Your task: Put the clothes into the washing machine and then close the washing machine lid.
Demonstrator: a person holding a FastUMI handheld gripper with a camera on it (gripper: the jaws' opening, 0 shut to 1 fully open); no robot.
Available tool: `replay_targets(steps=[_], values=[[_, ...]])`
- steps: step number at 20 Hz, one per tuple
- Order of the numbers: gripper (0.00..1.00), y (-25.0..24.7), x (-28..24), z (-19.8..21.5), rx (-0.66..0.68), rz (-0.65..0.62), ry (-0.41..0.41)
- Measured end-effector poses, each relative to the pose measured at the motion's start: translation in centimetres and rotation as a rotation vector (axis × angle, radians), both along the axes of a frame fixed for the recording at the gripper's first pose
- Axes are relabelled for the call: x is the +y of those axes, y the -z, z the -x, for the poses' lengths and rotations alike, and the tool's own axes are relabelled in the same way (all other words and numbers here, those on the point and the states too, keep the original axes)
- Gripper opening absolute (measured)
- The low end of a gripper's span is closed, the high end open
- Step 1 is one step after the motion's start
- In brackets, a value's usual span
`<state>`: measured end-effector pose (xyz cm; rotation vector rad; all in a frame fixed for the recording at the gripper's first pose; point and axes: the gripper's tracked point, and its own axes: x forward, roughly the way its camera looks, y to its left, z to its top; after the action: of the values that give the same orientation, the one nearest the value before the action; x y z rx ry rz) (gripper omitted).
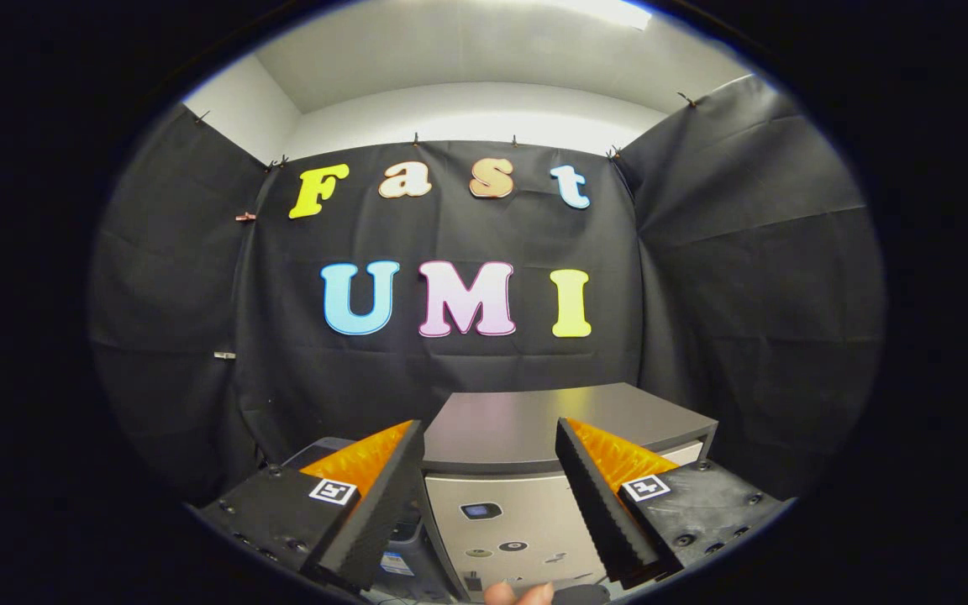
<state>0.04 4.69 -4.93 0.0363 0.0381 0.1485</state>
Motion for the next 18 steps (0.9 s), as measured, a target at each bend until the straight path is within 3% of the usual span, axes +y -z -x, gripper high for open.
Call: replay_targets(steps=[6, 18], values=[[0.99, 0.4, -0.5, -0.1, 0.013, -0.014, 0.012], [0.99, 0.5, 2.5, 0.9, 0.009, 0.006, -0.057]])
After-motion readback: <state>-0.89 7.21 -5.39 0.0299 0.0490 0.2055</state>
